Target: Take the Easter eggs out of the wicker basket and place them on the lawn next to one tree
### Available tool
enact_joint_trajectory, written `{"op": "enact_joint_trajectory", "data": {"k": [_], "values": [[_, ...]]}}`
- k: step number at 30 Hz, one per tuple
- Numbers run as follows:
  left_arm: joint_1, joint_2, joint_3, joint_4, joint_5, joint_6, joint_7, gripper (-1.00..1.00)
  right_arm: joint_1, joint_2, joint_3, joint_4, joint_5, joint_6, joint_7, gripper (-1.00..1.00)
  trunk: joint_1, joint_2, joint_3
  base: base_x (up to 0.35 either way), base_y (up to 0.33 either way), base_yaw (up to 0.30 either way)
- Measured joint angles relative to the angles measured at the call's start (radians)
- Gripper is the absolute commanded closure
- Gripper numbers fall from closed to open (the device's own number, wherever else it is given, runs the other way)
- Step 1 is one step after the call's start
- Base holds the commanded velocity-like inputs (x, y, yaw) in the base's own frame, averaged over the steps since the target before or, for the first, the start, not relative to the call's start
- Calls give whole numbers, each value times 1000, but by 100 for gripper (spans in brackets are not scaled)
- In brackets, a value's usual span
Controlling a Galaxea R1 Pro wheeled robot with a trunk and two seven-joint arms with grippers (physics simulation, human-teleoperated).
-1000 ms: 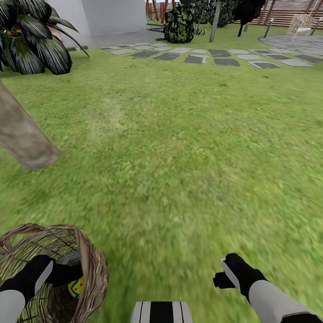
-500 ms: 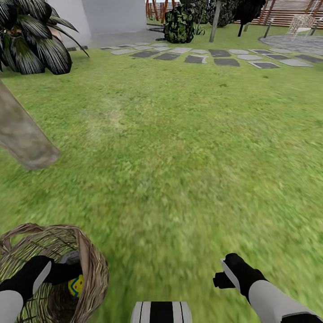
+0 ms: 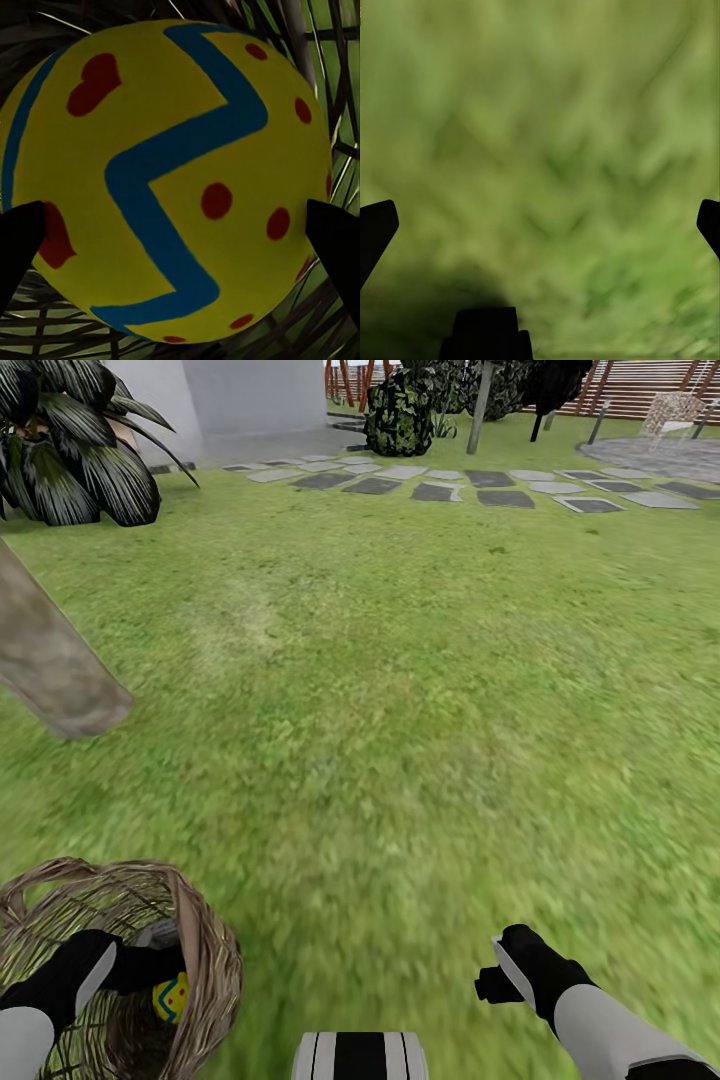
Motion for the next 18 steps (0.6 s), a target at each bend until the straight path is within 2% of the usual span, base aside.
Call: {"op": "enact_joint_trajectory", "data": {"k": [18], "values": [[-1, -3, -1, 3, -5, -4, -1, 100, 0, -1, -1, 0, 0, 0, 0, -100, 0, 0, 0, 0, 0, 0]]}}
